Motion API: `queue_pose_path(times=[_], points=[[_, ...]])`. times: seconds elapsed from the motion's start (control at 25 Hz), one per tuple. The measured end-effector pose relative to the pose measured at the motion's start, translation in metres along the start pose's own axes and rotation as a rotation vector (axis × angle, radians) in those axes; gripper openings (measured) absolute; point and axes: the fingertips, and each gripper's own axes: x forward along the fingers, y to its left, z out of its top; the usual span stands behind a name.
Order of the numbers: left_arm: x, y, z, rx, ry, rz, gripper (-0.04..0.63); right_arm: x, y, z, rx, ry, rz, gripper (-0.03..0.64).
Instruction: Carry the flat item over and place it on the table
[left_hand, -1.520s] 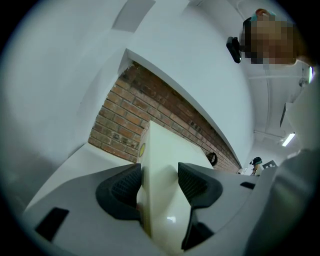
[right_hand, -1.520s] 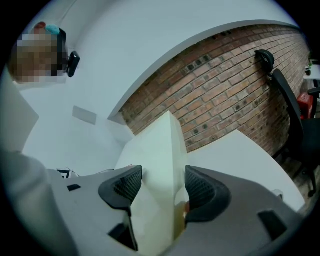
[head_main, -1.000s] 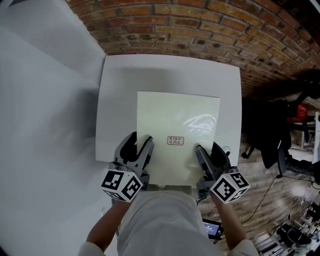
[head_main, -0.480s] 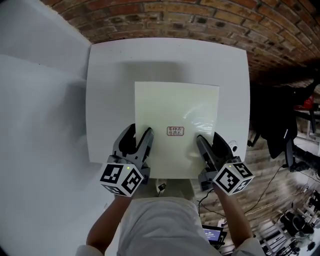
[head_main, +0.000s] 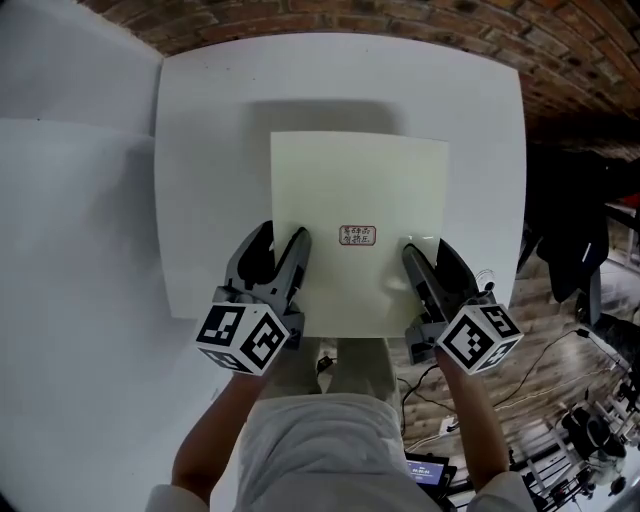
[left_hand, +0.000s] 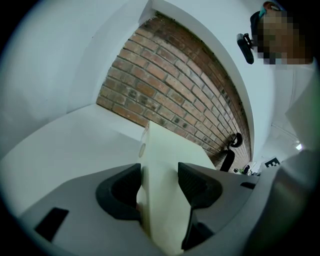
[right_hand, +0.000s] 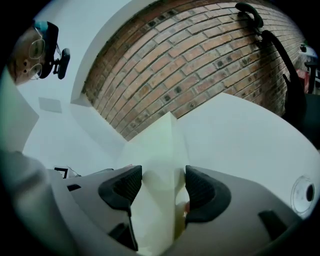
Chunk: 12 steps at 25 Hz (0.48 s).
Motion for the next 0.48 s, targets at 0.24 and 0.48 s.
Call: queue_pose_path(times=[0.24,0.48], points=[[0.024,0.018,-0.008,-0.008,0.022,0.005,0.241,0.025,-0.015,-0.004,0.006,0.011,-0.017,0.272],[0.043,0.031,-0.011,-0.005,0.032,0.012,0.241,0.044,-0.027,-0.005,0.007,0.025,-0.049,0.272]])
